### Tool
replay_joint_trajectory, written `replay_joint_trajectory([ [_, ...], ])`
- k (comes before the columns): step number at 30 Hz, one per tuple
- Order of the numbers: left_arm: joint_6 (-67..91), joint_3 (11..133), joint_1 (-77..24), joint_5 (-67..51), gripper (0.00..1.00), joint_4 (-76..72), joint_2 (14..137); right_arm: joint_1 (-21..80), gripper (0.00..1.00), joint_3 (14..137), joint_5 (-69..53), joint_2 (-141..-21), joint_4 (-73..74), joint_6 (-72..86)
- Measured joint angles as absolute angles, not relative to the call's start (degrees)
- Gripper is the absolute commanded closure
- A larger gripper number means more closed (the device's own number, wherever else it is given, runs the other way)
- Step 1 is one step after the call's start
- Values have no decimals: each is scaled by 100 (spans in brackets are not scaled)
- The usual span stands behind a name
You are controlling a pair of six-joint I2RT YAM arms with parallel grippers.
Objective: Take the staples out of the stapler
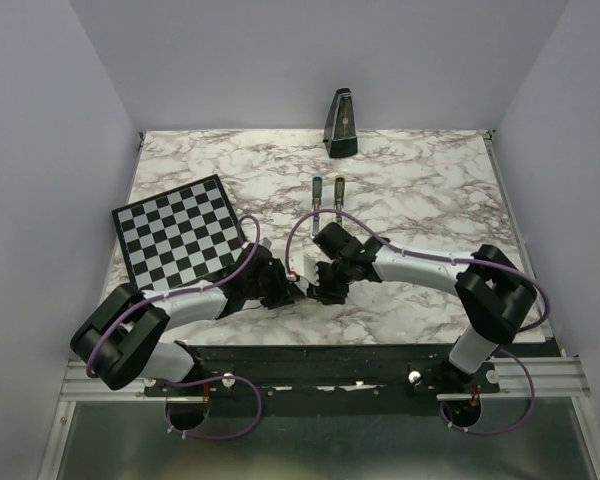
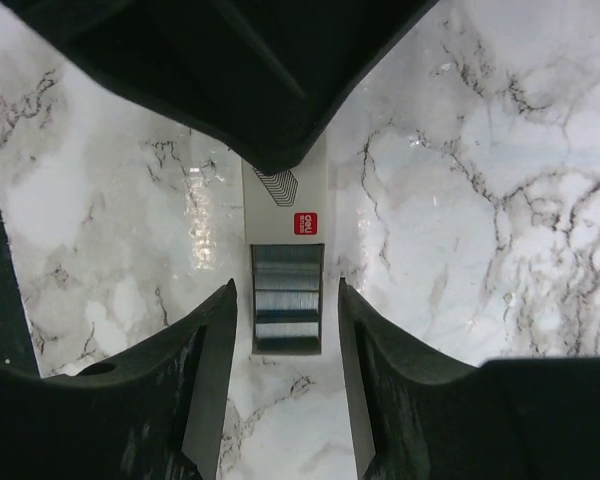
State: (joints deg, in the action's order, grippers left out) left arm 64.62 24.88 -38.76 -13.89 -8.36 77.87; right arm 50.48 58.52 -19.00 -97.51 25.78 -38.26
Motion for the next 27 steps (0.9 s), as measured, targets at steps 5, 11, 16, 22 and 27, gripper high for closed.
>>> replay_joint_trajectory([
  [5, 6342, 2556, -3876, -1273, 51, -609, 7616, 5052, 45, 5723, -1896, -9214, 2477, -3732],
  [11, 6208, 2593, -3876, -1142, 51, -346, 7470, 4967, 47, 5712, -1898, -8774, 2327, -2910],
  [16, 6060, 2724, -3876, -1000, 51, -145, 7391, 4936, 46, 5153, -1848, -7950, 1678, -1157],
  [22, 5870, 2788, -3876, -954, 54, -51, 7395, 4744, 62, 5000, -1304, -7808, 1708, 1247],
  [27, 5808, 2829, -3876, -958, 57, -60, 7544, 4375, 63, 4654, -1214, -8068, 1726, 2453],
])
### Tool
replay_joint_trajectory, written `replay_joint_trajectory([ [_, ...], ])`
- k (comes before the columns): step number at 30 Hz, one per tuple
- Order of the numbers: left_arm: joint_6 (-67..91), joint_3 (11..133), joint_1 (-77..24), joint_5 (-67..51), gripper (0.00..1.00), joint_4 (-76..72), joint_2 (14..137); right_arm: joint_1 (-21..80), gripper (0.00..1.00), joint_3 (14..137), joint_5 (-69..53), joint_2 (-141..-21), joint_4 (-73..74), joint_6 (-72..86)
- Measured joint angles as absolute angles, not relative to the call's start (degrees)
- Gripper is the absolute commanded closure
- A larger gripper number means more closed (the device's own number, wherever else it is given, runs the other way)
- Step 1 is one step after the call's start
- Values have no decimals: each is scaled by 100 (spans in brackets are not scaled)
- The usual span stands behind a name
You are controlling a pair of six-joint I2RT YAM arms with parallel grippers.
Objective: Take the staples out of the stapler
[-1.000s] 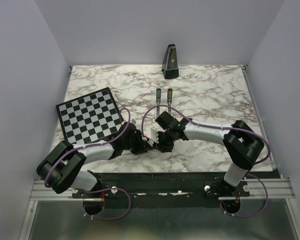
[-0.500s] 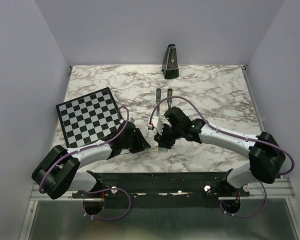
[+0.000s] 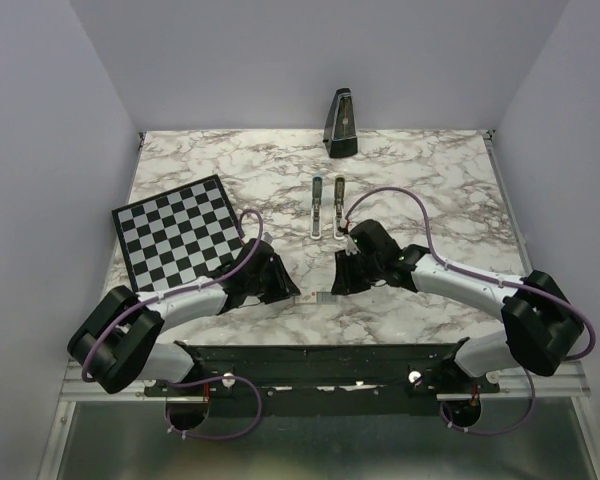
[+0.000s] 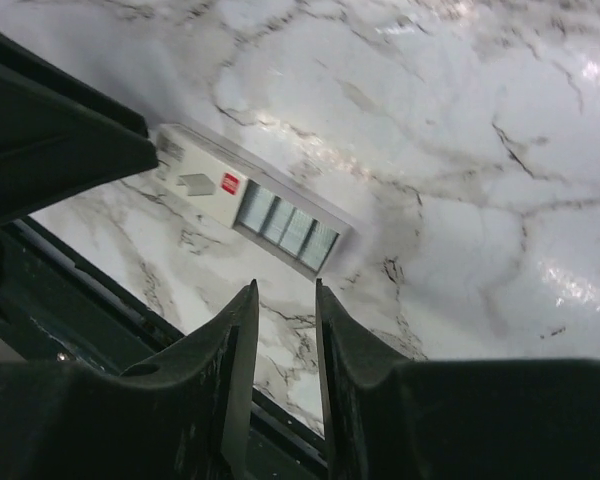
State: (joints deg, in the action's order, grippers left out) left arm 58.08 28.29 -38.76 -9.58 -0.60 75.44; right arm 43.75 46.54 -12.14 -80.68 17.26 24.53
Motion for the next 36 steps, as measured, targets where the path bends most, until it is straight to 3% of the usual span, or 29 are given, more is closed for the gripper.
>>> replay_joint_trajectory([
  [14, 5767, 2884, -3876, -1033, 66, -215, 7826, 4091, 62, 4292, -1116, -8370, 1570, 3369],
  [36, 5876, 2864, -3957, -1164, 70, -558, 7957, 4091, 66, 4237, -1426, -8833, 952, 3656],
])
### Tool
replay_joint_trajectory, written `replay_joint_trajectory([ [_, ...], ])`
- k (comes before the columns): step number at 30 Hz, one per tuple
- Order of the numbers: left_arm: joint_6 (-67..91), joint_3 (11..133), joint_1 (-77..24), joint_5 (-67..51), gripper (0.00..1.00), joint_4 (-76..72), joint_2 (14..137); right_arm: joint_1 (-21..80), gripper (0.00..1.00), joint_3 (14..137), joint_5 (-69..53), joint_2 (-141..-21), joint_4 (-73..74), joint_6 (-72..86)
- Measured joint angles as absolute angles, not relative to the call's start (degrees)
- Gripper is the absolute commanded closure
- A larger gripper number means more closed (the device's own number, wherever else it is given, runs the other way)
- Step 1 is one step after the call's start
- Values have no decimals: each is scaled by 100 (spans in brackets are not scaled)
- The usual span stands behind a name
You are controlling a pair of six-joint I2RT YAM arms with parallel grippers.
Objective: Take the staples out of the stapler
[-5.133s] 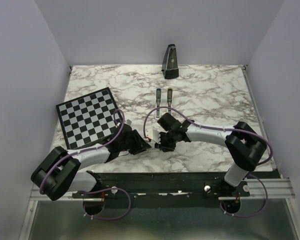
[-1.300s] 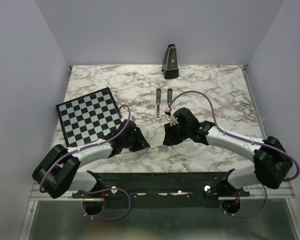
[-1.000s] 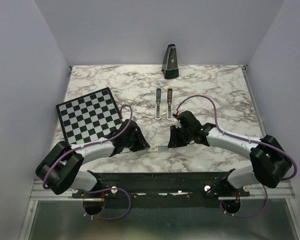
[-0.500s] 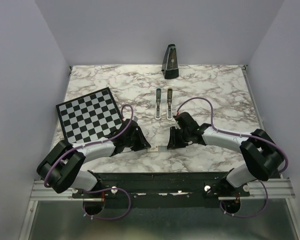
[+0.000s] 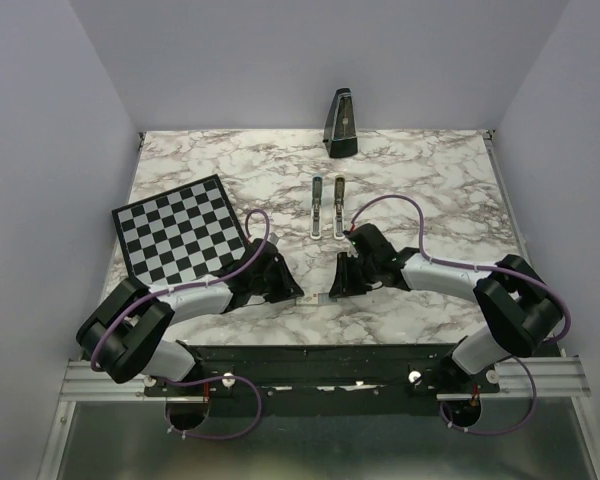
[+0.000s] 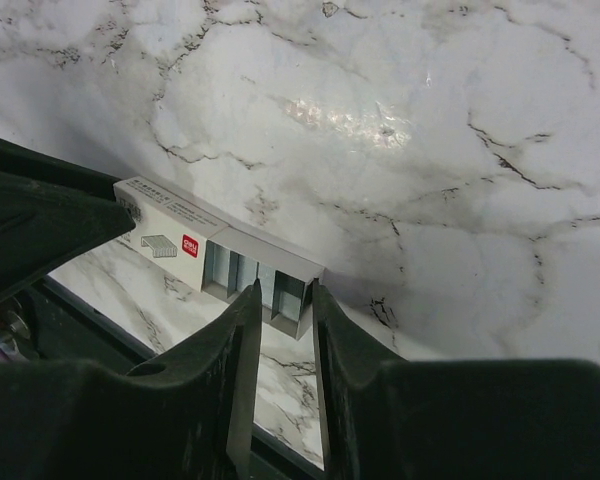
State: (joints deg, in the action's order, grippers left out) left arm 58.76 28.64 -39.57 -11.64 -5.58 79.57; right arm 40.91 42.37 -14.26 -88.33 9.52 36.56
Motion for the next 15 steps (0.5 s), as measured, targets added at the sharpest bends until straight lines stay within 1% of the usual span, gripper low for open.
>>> replay_joint_trajectory([
  [9, 5924, 2858, -3990, -1164, 70, -600, 8027, 4091, 67, 4136, -1444, -8833, 836, 3717],
  [11, 5951, 2858, -4001, -1164, 67, -598, 8038, 4091, 65, 4051, -1439, -8805, 792, 3791],
  [12, 5959, 2856, -4021, -1164, 64, -598, 8038, 4091, 64, 4003, -1435, -8770, 788, 3819],
  [13, 5966, 2856, -4029, -1164, 62, -598, 8038, 4091, 62, 3957, -1431, -8722, 790, 3854],
  [15, 5988, 2842, -4051, -1164, 61, -600, 8036, 4091, 61, 3905, -1417, -8606, 805, 3909],
])
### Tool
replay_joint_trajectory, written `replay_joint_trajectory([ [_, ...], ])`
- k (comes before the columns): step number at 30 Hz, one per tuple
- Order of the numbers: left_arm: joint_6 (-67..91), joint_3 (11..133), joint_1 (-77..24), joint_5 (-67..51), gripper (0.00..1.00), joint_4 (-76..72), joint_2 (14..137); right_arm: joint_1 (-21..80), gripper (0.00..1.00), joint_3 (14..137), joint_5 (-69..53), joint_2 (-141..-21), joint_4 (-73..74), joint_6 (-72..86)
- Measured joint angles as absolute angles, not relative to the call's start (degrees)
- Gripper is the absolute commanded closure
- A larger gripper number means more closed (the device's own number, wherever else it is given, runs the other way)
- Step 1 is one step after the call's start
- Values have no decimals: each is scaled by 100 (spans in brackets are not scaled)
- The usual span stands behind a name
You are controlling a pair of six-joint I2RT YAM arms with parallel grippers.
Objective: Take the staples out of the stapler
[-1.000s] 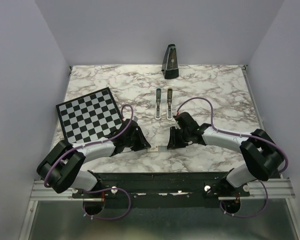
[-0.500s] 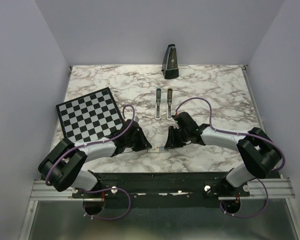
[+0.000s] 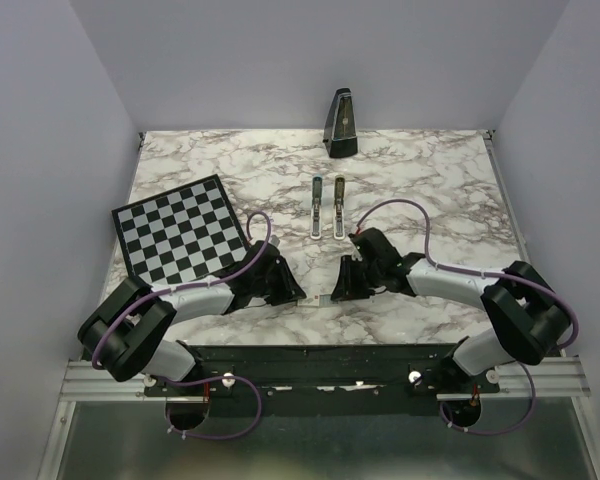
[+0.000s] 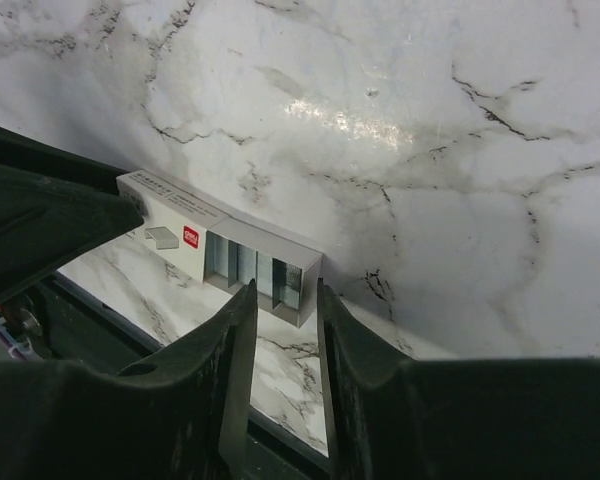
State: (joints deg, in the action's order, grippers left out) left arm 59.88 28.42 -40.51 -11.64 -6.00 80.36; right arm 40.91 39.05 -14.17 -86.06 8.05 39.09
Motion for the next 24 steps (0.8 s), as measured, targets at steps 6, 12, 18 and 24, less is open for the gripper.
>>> replay_joint_trajectory([
  [6, 6010, 2827, -4053, -1164, 60, -569, 7985, 4091, 62, 3889, -1352, -8381, 858, 4027],
  [12, 6034, 2825, -4091, -1164, 63, -543, 7940, 4091, 63, 3782, -1315, -8318, 867, 4110],
  [18, 6125, 2759, -4200, -1164, 64, -580, 7940, 4141, 64, 3767, -1319, -8335, 838, 4182],
  [24, 6213, 2742, -4276, -1164, 64, -646, 7957, 4357, 65, 3767, -1317, -8374, 722, 4340],
])
